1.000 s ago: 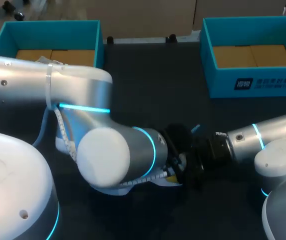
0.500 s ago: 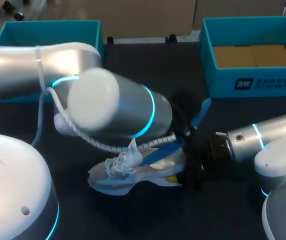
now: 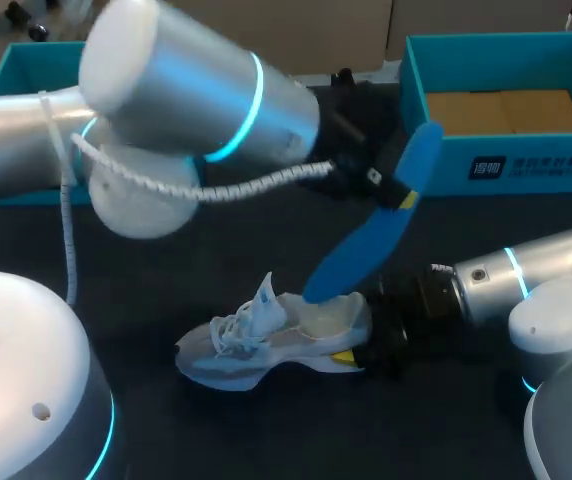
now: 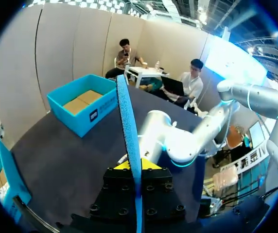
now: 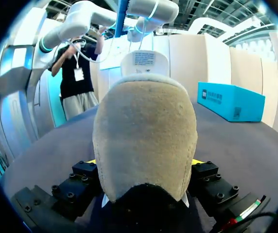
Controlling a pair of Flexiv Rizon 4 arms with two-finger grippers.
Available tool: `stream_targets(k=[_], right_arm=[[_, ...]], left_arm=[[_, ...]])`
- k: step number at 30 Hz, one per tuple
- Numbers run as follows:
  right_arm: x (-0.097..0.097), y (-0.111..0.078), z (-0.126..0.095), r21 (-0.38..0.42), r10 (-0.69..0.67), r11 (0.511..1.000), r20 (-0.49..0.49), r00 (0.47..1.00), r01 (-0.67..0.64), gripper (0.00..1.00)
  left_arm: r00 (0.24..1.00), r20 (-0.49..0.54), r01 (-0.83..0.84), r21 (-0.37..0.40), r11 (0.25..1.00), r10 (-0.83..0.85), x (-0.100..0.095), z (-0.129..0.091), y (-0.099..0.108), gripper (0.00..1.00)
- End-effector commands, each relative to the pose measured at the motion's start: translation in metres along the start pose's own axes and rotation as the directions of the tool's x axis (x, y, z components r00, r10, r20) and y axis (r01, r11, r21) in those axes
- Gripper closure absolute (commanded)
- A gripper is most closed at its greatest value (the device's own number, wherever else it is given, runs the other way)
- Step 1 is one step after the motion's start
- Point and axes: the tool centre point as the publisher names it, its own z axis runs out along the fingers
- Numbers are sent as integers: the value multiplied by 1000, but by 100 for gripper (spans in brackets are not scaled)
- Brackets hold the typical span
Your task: Take the shoe out of the shoebox, open the shoe tongue, remove and reinsert the insole, then place the shoe into the shoebox
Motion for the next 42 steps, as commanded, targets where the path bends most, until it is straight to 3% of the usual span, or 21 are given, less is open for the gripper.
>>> stream_targets(k=[1,11,13,15,17,24,30,36,42], right_arm=[[2,-1,3,4,1,1000,1,1000,-1,100],[2,-1,3,4,1,1000,1,1000,-1,100],[2,-1,3,4,1,1000,1,1000,-1,100],[2,-1,3,4,1,1000,1,1000,-1,100],[2,-1,3,4,1,1000,1,1000,-1,100],[2,-1,3,4,1,1000,1,1000,-1,100],[2,-1,3,4,1,1000,1,1000,-1,100],[2,-1,3,4,1,1000,1,1000,-1,100],[2,-1,3,4,1,1000,1,1000,-1,100]], left_arm=[[997,-79,-3,-3,1000,2,-4,-9,2,100],[997,-79,-3,-3,1000,2,-4,-9,2,100],[998,-52,37,-12,999,-38,-8,-3,14,100],[989,-108,101,10,995,-99,-13,-6,13,100],[991,-92,95,27,995,-93,-17,-9,8,100],[995,-99,29,96,995,-20,-27,-33,-26,100],[982,-170,-37,285,958,88,-18,-100,-90,100],[952,-274,-13,406,914,136,-5,-153,-132,100],[952,-274,-13,406,914,136,-5,-153,-132,100]])
